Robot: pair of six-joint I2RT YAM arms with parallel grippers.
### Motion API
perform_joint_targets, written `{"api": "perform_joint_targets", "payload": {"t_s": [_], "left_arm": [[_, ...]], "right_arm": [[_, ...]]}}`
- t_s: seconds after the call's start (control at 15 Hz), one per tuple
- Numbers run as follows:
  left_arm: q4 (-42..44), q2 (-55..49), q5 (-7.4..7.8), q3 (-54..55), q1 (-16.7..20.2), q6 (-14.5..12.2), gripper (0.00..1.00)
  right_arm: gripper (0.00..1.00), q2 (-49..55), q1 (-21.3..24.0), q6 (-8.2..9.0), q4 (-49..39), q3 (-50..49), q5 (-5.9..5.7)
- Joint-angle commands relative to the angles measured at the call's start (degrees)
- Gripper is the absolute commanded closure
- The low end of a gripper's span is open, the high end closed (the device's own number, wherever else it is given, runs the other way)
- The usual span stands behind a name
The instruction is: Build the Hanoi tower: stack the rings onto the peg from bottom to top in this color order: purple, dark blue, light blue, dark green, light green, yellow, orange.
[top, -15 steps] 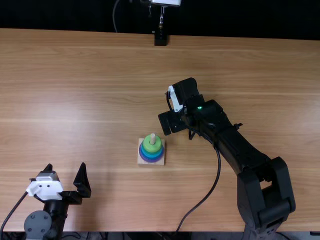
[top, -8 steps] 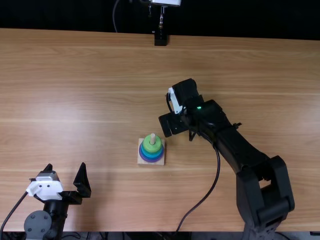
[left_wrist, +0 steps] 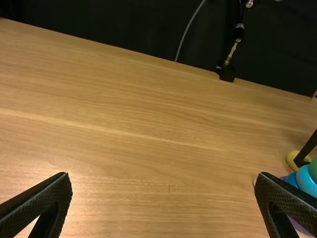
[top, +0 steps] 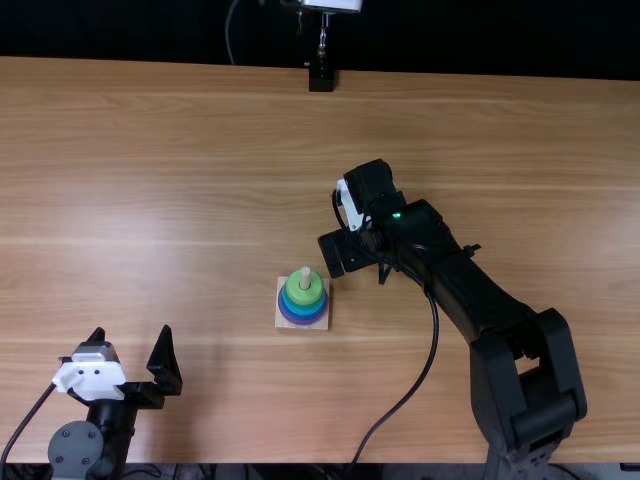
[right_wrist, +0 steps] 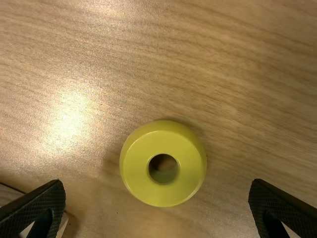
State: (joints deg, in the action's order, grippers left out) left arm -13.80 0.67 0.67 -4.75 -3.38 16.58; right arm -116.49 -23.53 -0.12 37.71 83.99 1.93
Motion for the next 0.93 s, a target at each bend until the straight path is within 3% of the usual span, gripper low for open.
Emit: {"api": "perform_joint_targets", "payload": {"t_s": [0.0, 0.6, 0.67, 0.8, 0.87], "left_arm": [[-1.07, -0.67, 0.70, 3.17, 0.12, -0.23, 0.00], [-1.07, -0.67, 0.70, 3.17, 0.12, -0.23, 0.00], [-1.07, -0.67, 0.70, 3.17, 0.12, -0.23, 0.00], [-1.07, -0.67, 0.70, 3.17, 0.12, -0.23, 0.00], [-1.07, -0.67, 0.70, 3.17, 0.12, -0.23, 0.00]], "right_arm": [[0.00, -2.78, -0.29, 0.33, -0.11, 1.36, 0.18], [0.01, -3.13, -0.20, 0.23, -0.53, 2.76, 0.28], [0.08, -3.04, -0.20, 0.23, -0.11, 2.67, 0.28], [0.12, -3.04, -0.29, 0.23, 0.11, 2.41, 0.28], [0.21, -3.04, -0.29, 0.23, 0.00, 2.24, 0.28]]}}
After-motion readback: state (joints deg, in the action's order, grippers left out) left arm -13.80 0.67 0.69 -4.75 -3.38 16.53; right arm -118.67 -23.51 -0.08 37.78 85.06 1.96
